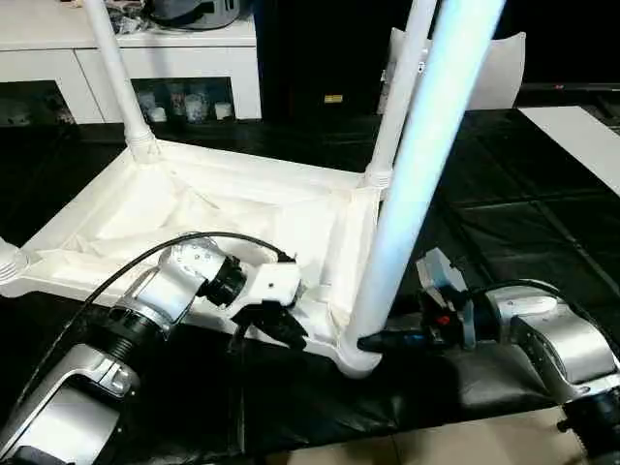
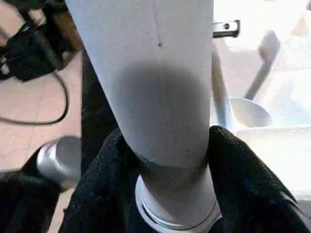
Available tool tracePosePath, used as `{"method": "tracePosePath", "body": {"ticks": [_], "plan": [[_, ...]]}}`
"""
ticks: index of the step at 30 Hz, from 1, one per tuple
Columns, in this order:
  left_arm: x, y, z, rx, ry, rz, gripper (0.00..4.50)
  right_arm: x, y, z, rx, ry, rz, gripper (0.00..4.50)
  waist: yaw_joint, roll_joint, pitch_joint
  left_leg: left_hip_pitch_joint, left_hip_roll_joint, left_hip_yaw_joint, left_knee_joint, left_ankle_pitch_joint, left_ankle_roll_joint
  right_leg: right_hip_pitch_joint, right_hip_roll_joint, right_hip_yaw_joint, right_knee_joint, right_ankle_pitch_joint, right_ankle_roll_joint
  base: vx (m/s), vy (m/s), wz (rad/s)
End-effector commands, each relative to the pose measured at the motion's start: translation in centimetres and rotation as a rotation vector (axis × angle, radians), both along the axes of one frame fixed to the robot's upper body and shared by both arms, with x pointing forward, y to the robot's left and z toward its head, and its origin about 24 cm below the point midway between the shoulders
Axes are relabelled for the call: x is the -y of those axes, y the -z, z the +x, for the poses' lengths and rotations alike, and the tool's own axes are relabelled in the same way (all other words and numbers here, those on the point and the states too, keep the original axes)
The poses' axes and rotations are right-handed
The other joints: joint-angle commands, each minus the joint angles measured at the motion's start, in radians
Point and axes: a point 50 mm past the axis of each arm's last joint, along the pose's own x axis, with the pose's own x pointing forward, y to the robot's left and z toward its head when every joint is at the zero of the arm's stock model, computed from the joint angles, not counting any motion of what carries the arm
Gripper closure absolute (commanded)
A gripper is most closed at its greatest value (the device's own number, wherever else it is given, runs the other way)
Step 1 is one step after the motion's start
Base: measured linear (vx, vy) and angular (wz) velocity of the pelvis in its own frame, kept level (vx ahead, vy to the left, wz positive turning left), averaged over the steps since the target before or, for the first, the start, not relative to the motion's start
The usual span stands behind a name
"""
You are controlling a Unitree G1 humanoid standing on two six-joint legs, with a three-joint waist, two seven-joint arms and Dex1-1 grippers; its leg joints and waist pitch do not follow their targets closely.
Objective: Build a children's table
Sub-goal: Rotate leg to tighten
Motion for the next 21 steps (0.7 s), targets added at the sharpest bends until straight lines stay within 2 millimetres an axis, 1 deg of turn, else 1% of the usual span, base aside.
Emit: {"method": "tracePosePath", "body": {"ticks": [1,2,3,4,5,6,7,8,9,10,11,12,13,14,15,16,17,18,19,20,21], "plan": [[1.6,-0.9,0.5,0.027,-0.076,-0.085,4.50,-1.0,0.7,-0.1,-0.046,0.078,-0.008,2.61,-0.010,-0.003,-0.061,0.044,0.055,-0.023,-0.077,-0.296,-0.014,0.015,-0.045,0.021,-0.070,-0.160,-0.253,0.000,0.000,0.00],[2.1,-0.9,0.6,0.023,-0.140,-0.105,4.50,-1.3,1.0,0.3,-0.032,0.161,-0.028,2.61,-0.013,0.000,-0.060,0.044,0.054,-0.025,-0.079,-0.323,-0.031,0.014,-0.049,0.022,-0.075,-0.218,-0.239,0.000,0.000,0.00],[2.4,-1.0,0.7,0.020,-0.175,-0.122,4.50,-1.7,1.1,0.4,-0.027,0.203,-0.024,2.61,-0.015,-0.001,-0.059,0.045,0.055,-0.027,-0.081,-0.338,-0.041,0.012,-0.049,0.022,-0.076,-0.245,-0.230,0.000,0.000,0.00],[2.8,-1.0,0.8,0.019,-0.212,-0.133,4.50,-2.1,1.1,0.5,-0.030,0.244,-0.015,2.61,-0.020,0.000,-0.058,0.046,0.054,-0.031,-0.082,-0.363,-0.055,0.009,-0.050,0.022,-0.082,-0.296,-0.213,0.000,0.000,0.00],[2.8,-1.0,0.8,0.019,-0.212,-0.133,4.50,-2.1,1.1,0.5,-0.030,0.244,-0.015,2.61,-0.023,-0.001,-0.058,0.046,0.053,-0.031,-0.083,-0.372,-0.062,0.008,-0.049,0.022,-0.083,-0.312,-0.205,0.000,0.000,0.00],[3.3,-0.9,0.9,0.020,-0.269,-0.141,4.50,-2.5,1.2,0.7,-0.037,0.297,-0.008,2.62,-0.036,-0.001,-0.059,0.045,0.052,-0.035,-0.086,-0.385,-0.072,0.008,-0.047,0.021,-0.085,-0.329,-0.189,0.000,0.000,0.00],[3.6,-1.0,1.0,0.020,-0.285,-0.145,4.50,-2.7,1.3,0.8,-0.036,0.314,-0.012,2.62,-0.041,-0.002,-0.059,0.043,0.052,-0.036,-0.086,-0.386,-0.072,0.008,-0.046,0.020,-0.086,-0.323,-0.187,0.000,0.000,0.00],[4.4,-1.0,1.2,0.020,-0.348,-0.160,4.50,-3.2,1.6,1.1,-0.032,0.379,-0.028,2.62,-0.045,-0.002,-0.059,0.043,0.052,-0.036,-0.086,-0.388,-0.073,0.008,-0.045,0.021,-0.085,-0.316,-0.187,0.000,0.000,0.00],[5.0,-1.1,1.4,0.014,-0.397,-0.168,4.50,-3.5,1.8,1.4,-0.031,0.431,-0.038,2.62,-0.053,-0.001,-0.059,0.042,0.050,-0.035,-0.085,-0.385,-0.072,0.005,-0.044,0.021,-0.085,-0.297,-0.193,0.000,0.000,0.00],[5.4,-1.2,1.5,0.009,-0.429,-0.172,4.50,-3.6,1.9,1.6,-0.031,0.466,-0.045,2.62,-0.060,-0.003,-0.059,0.040,0.048,-0.034,-0.083,-0.378,-0.070,0.006,-0.044,0.021,-0.086,-0.294,-0.195,0.000,0.000,0.00],[5.9,-1.2,1.9,0.014,-0.481,-0.177,4.50,-3.9,2.1,2.0,-0.035,0.532,-0.048,2.62,-0.062,-0.005,-0.060,0.040,0.047,-0.035,-0.081,-0.373,-0.059,0.007,-0.045,0.021,-0.091,-0.306,-0.190,0.000,0.000,0.00],[6.6,-1.1,2.2,0.023,-0.534,-0.180,4.50,-4.2,2.3,2.5,-0.034,0.603,-0.053,2.63,-0.065,-0.005,-0.059,0.040,0.046,-0.033,-0.080,-0.369,-0.057,0.005,-0.044,0.022,-0.092,-0.307,-0.189,0.000,0.000,0.00],[7.0,-1.1,2.5,0.030,-0.567,-0.181,4.50,-4.4,2.4,2.8,-0.035,0.647,-0.056,2.63,-0.067,-0.003,-0.059,0.042,0.046,-0.033,-0.079,-0.369,-0.055,0.002,-0.044,0.022,-0.096,-0.315,-0.187,0.000,0.000,0.00],[7.6,-1.1,2.9,0.050,-0.627,-0.191,4.50,-4.7,2.6,3.3,-0.045,0.730,-0.056,2.63,-0.069,-0.004,-0.060,0.041,0.044,-0.033,-0.077,-0.364,-0.057,0.002,-0.043,0.022,-0.095,-0.320,-0.183,0.000,0.000,0.00],[7.6,-1.1,2.9,0.050,-0.627,-0.191,4.50,-4.7,2.6,3.3,-0.045,0.730,-0.056,2.63,-0.071,-0.004,-0.059,0.041,0.041,-0.032,-0.077,-0.366,-0.056,0.000,-0.042,0.022,-0.098,-0.326,-0.180,0.000,0.000,0.00],[8.3,-1.2,3.3,0.072,-0.682,-0.200,4.50,-4.9,2.8,3.9,-0.057,0.821,-0.054,2.63,-0.067,0.001,-0.061,0.042,0.043,-0.034,-0.077,-0.359,-0.054,0.004,-0.042,0.022,-0.098,-0.314,-0.173,0.000,0.000,0.00],[8.5,-1.2,3.3,0.076,-0.690,-0.201,4.50,-5.0,2.8,4.0,-0.059,0.841,-0.053,2.63,-0.069,0.002,-0.061,0.040,0.044,-0.034,-0.078,-0.352,-0.054,0.003,-0.040,0.023,-0.098,-0.295,-0.174,0.000,0.000,0.00],[8.9,-1.3,3.5,0.096,-0.707,-0.213,4.50,-5.1,2.9,4.4,-0.056,0.902,-0.056,2.63,-0.070,0.001,-0.064,0.039,0.042,-0.033,-0.079,-0.343,-0.052,0.005,-0.037,0.021,-0.095,-0.254,-0.176,0.000,0.000,0.00],[9.4,-1.4,3.6,0.116,-0.704,-0.220,4.50,-5.3,2.7,5.0,-0.067,0.989,-0.003,2.28,-0.069,0.009,-0.065,0.039,0.041,-0.034,-0.079,-0.342,-0.047,0.006,-0.039,0.022,-0.096,-0.238,-0.174,0.000,0.000,0.00],[9.5,-1.4,3.6,0.119,-0.705,-0.221,4.50,-5.3,2.7,5.1,-0.070,1.005,0.007,2.08,-0.072,0.007,-0.064,0.038,0.041,-0.032,-0.079,-0.345,-0.046,0.004,-0.038,0.023,-0.097,-0.235,-0.173,0.000,0.000,0.00],[9.5,-1.4,3.6,0.124,-0.702,-0.222,4.50,-5.2,2.6,5.1,-0.065,1.015,0.007,1.94,-0.072,0.005,-0.067,0.037,0.041,-0.033,-0.079,-0.337,-0.046,0.007,-0.038,0.022,-0.095,-0.223,-0.172,0.000,0.000,0.00]]}}
